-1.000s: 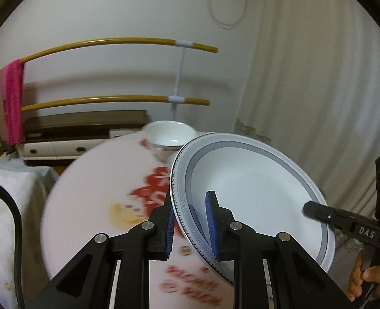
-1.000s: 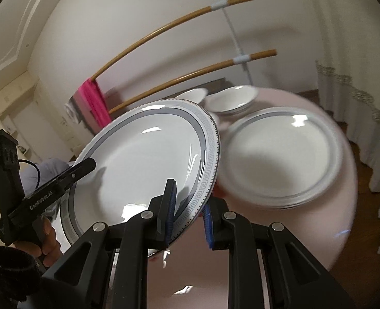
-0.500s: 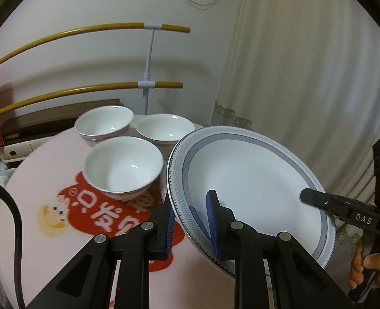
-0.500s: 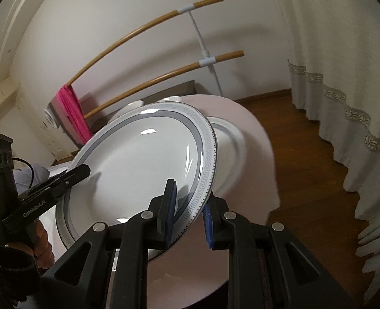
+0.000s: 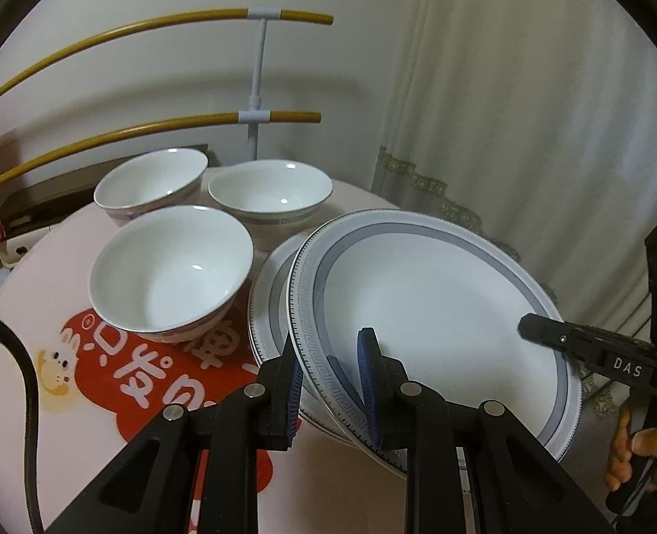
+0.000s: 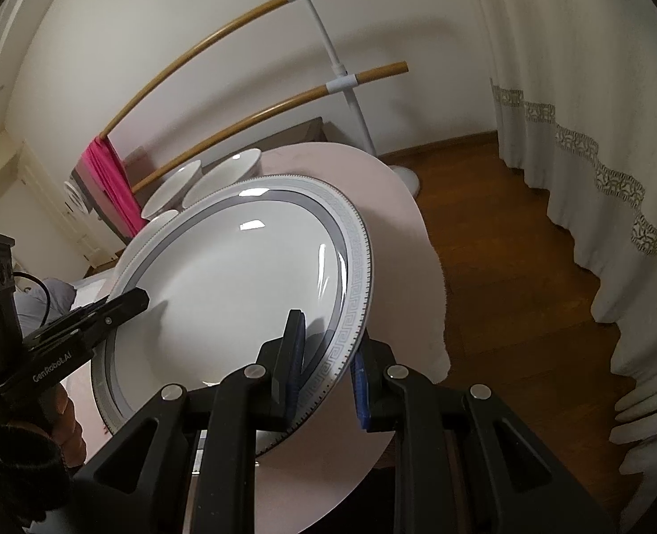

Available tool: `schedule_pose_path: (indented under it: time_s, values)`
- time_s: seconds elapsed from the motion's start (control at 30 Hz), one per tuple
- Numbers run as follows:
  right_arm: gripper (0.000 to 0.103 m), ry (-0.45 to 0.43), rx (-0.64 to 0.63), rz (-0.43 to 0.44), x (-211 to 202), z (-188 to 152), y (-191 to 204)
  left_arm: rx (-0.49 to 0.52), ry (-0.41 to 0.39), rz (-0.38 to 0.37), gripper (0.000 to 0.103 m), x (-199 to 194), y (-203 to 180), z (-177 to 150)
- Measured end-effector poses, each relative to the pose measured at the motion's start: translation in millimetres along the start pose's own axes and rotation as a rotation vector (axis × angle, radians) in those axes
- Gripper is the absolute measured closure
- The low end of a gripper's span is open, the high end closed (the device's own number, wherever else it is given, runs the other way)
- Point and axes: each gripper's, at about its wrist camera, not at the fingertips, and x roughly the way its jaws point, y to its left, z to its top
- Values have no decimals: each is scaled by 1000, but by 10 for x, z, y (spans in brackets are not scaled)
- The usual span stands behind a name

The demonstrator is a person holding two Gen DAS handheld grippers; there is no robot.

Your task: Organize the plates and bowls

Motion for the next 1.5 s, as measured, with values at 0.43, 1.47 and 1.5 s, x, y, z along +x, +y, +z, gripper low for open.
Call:
schedule_pose_path:
  time_s: [0.43, 1.47, 1.5]
  values:
    - [84, 17, -4, -35, 161, 126, 16, -36, 18, 2, 82, 324, 117, 69]
    - [79, 150, 123, -160, 383, 361, 82, -86, 54, -29, 82, 416, 219, 126]
    - [78, 151, 117, -168, 381, 358, 95, -86, 55, -30, 82, 415, 218, 128]
